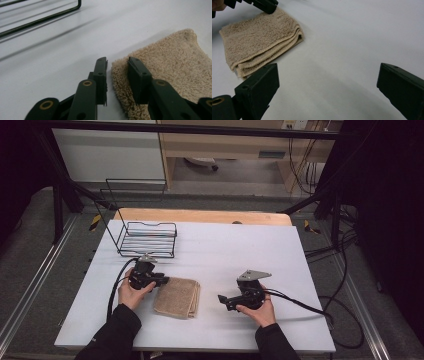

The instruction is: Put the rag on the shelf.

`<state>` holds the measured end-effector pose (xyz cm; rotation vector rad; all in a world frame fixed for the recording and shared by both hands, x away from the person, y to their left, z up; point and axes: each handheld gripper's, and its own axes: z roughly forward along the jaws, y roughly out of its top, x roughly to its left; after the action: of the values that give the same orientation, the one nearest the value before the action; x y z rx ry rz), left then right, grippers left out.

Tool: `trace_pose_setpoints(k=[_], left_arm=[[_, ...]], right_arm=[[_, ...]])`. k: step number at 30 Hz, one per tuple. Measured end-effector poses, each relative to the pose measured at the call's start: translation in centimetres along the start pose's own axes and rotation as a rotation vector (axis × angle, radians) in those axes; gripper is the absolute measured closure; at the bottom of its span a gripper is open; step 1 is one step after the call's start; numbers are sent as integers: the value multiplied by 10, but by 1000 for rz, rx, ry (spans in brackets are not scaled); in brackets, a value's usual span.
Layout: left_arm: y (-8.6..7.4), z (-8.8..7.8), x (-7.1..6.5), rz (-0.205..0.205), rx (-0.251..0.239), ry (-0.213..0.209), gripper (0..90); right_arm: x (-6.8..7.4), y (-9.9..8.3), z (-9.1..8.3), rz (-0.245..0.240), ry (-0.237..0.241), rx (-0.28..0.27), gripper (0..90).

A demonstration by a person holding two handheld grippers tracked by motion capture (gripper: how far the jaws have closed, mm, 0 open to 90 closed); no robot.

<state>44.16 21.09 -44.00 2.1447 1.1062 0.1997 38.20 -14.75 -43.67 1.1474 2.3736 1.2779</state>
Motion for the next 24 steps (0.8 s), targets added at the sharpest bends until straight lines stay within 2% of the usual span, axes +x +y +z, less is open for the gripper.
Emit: trace_pose_setpoints(k=[8,15,17,22,24], left_arm=[[-1,2,-4,4,13,-7,775],[0,0,-6,17,32,-3,812],[-1,0,-6,11,30,-6,821],[-1,1,-7,11,28,1,837],[-3,2,-8,10,11,8,837]], right_arm=[[0,-1,3,14,3,22,44],[1,0,2,26,5,10,40],[0,1,2,19,0,7,39],[0,4,2,40,-5,-13,36],[1,8,4,34,-19,-15,32]])
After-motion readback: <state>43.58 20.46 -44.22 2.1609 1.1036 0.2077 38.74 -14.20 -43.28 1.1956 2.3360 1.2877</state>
